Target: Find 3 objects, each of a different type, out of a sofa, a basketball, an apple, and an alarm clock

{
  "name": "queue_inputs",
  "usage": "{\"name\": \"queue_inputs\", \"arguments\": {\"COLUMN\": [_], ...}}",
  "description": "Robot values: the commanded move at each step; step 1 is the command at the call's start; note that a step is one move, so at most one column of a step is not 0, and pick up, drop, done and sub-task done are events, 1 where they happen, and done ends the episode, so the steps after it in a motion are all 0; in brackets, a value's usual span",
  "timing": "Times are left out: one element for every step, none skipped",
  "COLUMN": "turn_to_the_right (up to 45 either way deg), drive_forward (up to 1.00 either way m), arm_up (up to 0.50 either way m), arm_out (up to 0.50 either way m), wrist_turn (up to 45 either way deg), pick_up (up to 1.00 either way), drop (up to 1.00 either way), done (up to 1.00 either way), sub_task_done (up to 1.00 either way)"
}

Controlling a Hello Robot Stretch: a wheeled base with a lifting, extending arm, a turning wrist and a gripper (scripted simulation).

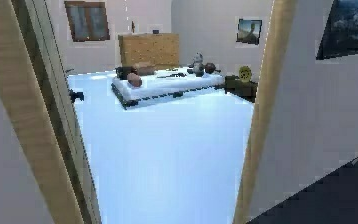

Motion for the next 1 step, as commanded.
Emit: {"name": "queue_inputs", "arguments": {"turn_to_the_right": [0.0], "drive_forward": [0.95], "arm_up": [0.0], "arm_out": [0.0], "wrist_turn": [0.0], "pick_up": [0.0], "drop": [0.0], "done": [0.0], "sub_task_done": [0.0]}}
